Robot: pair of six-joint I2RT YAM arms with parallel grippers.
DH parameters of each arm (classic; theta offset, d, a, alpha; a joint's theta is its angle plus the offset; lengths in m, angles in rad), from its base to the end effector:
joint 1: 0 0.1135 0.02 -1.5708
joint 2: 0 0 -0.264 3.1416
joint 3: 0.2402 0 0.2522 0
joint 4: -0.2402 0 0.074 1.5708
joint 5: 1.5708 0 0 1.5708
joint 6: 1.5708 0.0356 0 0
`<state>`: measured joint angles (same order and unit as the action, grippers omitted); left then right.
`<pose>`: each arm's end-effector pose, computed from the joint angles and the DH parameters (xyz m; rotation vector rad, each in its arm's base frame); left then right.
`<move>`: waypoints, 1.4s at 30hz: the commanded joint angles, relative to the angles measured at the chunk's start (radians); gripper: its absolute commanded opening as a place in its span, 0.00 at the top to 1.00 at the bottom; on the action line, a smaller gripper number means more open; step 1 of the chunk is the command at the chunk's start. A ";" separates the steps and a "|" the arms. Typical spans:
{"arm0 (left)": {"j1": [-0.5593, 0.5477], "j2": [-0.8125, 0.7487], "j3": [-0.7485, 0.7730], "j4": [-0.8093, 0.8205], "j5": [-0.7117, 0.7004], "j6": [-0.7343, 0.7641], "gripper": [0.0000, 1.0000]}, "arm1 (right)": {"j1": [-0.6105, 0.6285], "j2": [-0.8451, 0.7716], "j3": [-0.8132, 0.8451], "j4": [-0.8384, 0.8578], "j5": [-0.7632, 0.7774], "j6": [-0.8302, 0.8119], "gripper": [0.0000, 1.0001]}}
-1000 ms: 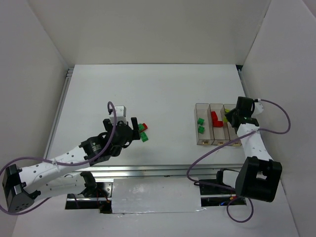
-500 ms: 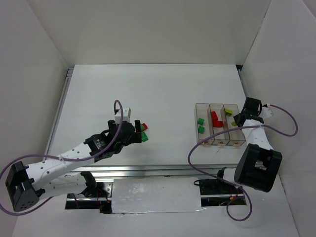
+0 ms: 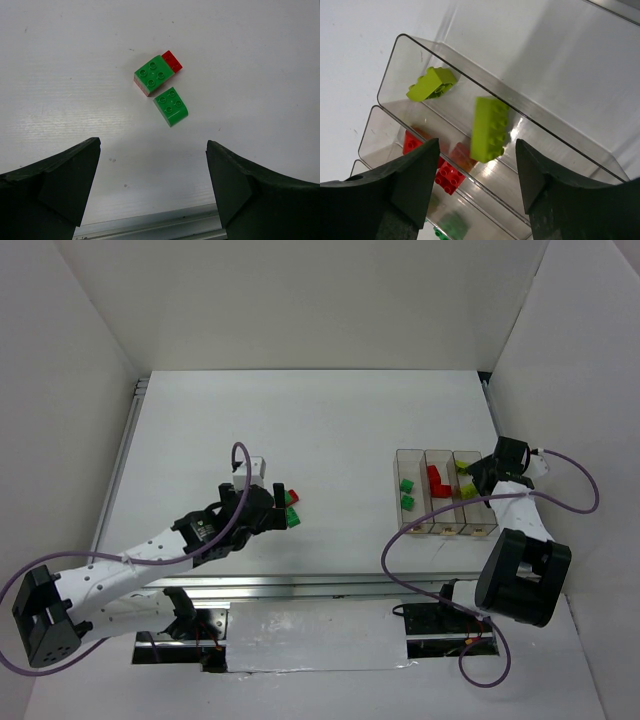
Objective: Sort the legos into containers by color
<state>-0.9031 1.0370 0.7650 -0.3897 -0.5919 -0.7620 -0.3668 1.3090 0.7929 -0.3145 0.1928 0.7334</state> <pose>0.1515 -0.1600 0.2691 -0.1641 2.1168 -0.3281 0.2475 -0.1024 0.2194 1.3206 1.9826 -0.0580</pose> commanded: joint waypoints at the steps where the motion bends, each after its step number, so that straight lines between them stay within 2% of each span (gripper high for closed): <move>1: 0.010 0.014 0.022 0.017 0.006 0.012 0.01 | -0.001 -0.005 0.017 0.025 0.002 -0.002 0.26; 8: 0.036 0.029 -0.006 0.046 0.023 -0.008 0.00 | 0.029 -0.088 0.037 -0.003 -0.084 -0.018 0.18; 9: 0.053 0.031 -0.009 0.052 0.026 -0.016 0.00 | 0.049 -0.111 0.037 -0.006 -0.095 -0.028 0.07; 10: 0.065 0.037 -0.012 0.052 0.036 -0.028 0.00 | 0.078 -0.163 0.042 -0.012 -0.096 -0.049 0.00; 13: 0.124 0.084 0.003 0.049 0.076 -0.066 0.01 | 0.250 -0.264 0.077 -0.067 -0.053 -0.090 0.00; 15: 0.154 0.112 0.023 0.040 0.086 -0.080 0.00 | 0.414 -0.313 0.100 -0.103 -0.014 -0.106 0.00; 17: 0.184 0.155 0.052 0.041 0.110 -0.089 0.01 | 0.532 -0.405 0.091 -0.118 -0.026 -0.115 0.00; 22: 0.220 0.262 0.094 0.057 0.168 -0.118 0.01 | 0.698 -0.522 -0.007 -0.091 -0.119 -0.107 0.01; 27: 0.211 0.325 0.102 0.086 0.227 -0.172 0.00 | 0.836 -0.505 -0.064 -0.119 -0.139 -0.117 0.00; 29: 0.190 0.351 0.105 0.084 0.218 -0.232 0.00 | 0.853 -0.501 -0.084 -0.117 -0.141 -0.123 0.00; 33: 0.089 0.383 0.147 -0.009 0.048 -0.405 0.01 | 0.864 -0.527 -0.110 -0.103 -0.159 -0.118 0.01; 36: 0.058 0.472 0.201 -0.076 0.004 -0.522 0.00 | 0.862 -0.559 -0.115 -0.109 -0.159 -0.115 0.00; 42: 0.056 0.581 0.229 -0.081 -0.025 -0.565 0.01 | 0.867 -0.643 -0.123 -0.146 -0.167 -0.115 0.00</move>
<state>-0.8501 1.5829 0.9741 -0.4362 -0.5560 -1.2583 0.4915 0.7113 0.6777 -0.4484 0.0315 0.6300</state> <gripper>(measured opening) 0.992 0.994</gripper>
